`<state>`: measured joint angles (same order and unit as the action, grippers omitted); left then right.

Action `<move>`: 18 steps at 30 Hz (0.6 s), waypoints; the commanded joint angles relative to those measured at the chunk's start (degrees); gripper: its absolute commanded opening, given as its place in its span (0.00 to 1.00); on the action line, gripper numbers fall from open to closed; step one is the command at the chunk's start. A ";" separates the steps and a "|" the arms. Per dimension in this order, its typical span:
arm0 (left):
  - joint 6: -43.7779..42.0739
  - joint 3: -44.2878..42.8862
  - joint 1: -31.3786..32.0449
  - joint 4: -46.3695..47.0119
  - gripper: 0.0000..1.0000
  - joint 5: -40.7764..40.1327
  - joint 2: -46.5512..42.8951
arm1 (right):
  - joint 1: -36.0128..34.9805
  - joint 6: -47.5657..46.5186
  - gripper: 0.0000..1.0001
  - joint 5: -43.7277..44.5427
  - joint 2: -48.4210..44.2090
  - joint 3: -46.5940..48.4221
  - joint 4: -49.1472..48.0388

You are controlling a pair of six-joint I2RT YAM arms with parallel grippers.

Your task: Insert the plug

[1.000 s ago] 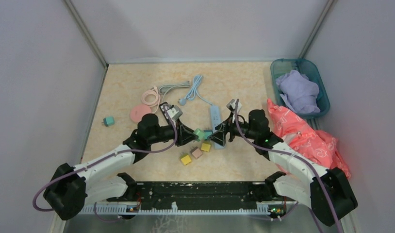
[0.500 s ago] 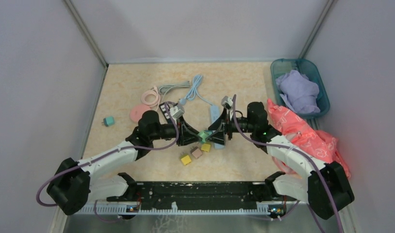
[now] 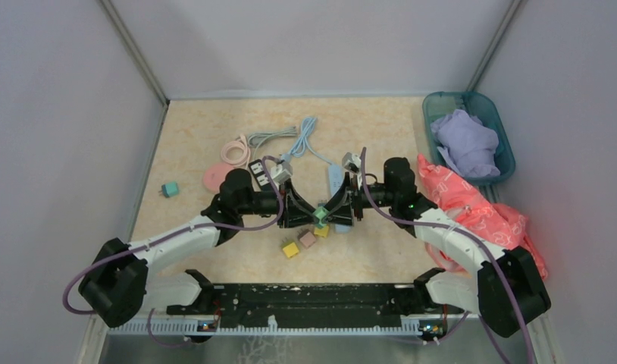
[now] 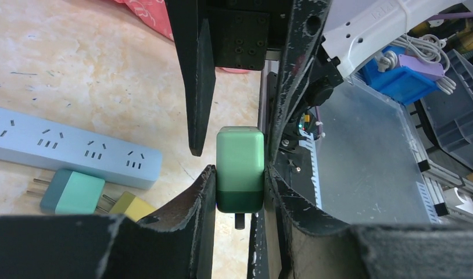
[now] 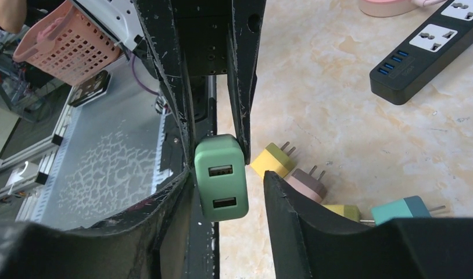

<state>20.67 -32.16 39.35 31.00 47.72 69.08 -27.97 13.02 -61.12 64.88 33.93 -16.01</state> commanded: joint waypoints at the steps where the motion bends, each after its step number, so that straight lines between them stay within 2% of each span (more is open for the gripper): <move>1: 0.88 -2.38 -0.33 3.90 0.08 2.85 0.67 | 0.21 -1.19 0.43 -2.93 0.16 3.32 -2.72; 4: 1.20 -2.55 -0.33 4.30 0.09 3.03 1.00 | 0.04 -1.41 0.32 -3.36 0.25 3.33 -2.62; 10: 1.30 -2.75 -0.33 4.25 0.15 2.52 1.51 | -0.25 -1.45 0.01 -2.54 0.18 3.55 -2.38; 15: -0.64 -2.29 -0.33 0.88 0.30 -2.78 -1.09 | -0.25 -3.62 0.00 2.98 -1.13 4.18 1.90; 18: -1.22 -1.93 -0.33 -1.09 0.49 -6.48 -2.66 | -0.25 -4.31 0.00 6.02 -2.22 4.37 3.62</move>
<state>21.12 -32.99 39.09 30.59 46.92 69.30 -28.12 11.14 -61.06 64.97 35.07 -13.87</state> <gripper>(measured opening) 0.399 0.280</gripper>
